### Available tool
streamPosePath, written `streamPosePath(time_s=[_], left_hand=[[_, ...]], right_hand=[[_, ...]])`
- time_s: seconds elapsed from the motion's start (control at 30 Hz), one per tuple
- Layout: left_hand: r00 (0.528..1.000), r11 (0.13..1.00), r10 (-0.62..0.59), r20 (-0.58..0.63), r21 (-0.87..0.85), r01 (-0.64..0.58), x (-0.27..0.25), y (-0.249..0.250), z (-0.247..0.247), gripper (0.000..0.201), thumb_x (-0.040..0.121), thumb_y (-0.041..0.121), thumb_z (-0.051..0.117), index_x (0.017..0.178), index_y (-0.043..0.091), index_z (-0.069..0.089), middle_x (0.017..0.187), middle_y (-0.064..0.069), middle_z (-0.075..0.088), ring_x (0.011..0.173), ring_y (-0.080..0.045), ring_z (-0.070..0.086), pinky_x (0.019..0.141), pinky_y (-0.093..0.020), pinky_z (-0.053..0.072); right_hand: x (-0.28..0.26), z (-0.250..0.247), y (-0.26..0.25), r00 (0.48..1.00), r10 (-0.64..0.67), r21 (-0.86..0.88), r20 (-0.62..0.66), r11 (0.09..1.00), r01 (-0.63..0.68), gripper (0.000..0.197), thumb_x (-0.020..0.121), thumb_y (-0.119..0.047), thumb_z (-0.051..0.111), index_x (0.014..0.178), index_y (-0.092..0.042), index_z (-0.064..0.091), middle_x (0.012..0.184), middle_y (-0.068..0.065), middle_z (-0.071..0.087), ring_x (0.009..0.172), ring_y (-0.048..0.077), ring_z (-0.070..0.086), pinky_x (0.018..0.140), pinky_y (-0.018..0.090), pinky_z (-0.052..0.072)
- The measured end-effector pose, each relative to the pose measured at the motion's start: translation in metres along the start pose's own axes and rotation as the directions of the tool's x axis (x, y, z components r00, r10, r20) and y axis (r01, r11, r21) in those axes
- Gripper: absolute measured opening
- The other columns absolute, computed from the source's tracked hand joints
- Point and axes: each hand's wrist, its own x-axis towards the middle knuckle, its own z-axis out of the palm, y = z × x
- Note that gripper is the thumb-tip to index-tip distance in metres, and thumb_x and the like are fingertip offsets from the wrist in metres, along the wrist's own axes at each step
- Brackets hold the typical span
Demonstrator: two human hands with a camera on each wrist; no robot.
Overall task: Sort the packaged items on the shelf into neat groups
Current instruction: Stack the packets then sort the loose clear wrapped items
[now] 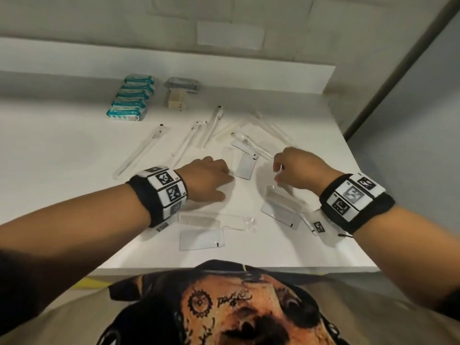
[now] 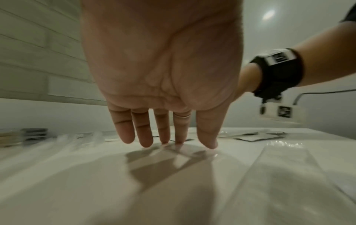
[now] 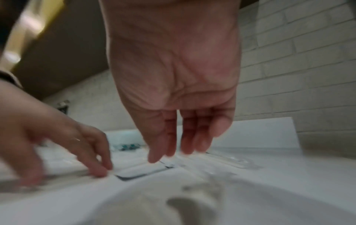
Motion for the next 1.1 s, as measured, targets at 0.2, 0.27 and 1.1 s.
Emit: streamPosePath(time_s=[0.2, 0.27, 1.1], left_hand=[[0.981, 0.977, -0.168, -0.102, -0.151, 0.151, -0.028, -0.003, 0.000, 0.018, 0.084, 0.041, 0.057, 0.092, 0.026, 0.061, 0.103, 0.004, 0.054, 0.092, -0.016, 0.051, 0.073, -0.030, 0.042], [0.992, 0.978, -0.124, 0.008, -0.170, 0.124, -0.040, 0.012, -0.002, 0.021, 0.077, 0.046, 0.062, 0.078, 0.026, 0.057, 0.086, 0.008, 0.056, 0.076, -0.012, 0.053, 0.060, -0.026, 0.038], [0.905, 0.795, -0.409, -0.122, -0.535, 0.287, 0.038, 0.043, -0.040, 0.043, 0.081, 0.043, 0.070, 0.109, 0.011, 0.061, 0.113, -0.006, 0.063, 0.102, -0.022, 0.056, 0.078, -0.027, 0.040]], right_hand=[[-0.052, 0.026, -0.014, 0.974, -0.008, -0.034, 0.224, 0.999, 0.016, 0.044, 0.071, -0.039, 0.073, 0.105, -0.018, 0.054, 0.099, -0.001, 0.059, 0.079, 0.020, 0.055, 0.057, 0.028, 0.040], [-0.050, 0.037, -0.011, 0.985, -0.004, -0.032, 0.174, 0.999, 0.010, 0.057, 0.070, -0.040, 0.077, 0.113, -0.018, 0.046, 0.106, 0.001, 0.053, 0.081, 0.020, 0.051, 0.061, 0.030, 0.038], [-0.071, 0.034, 0.033, 0.894, 0.340, 0.247, 0.292, 0.876, -0.414, 0.047, 0.078, -0.021, 0.076, 0.113, -0.004, 0.051, 0.086, 0.005, 0.063, 0.066, 0.022, 0.065, 0.052, 0.028, 0.054]])
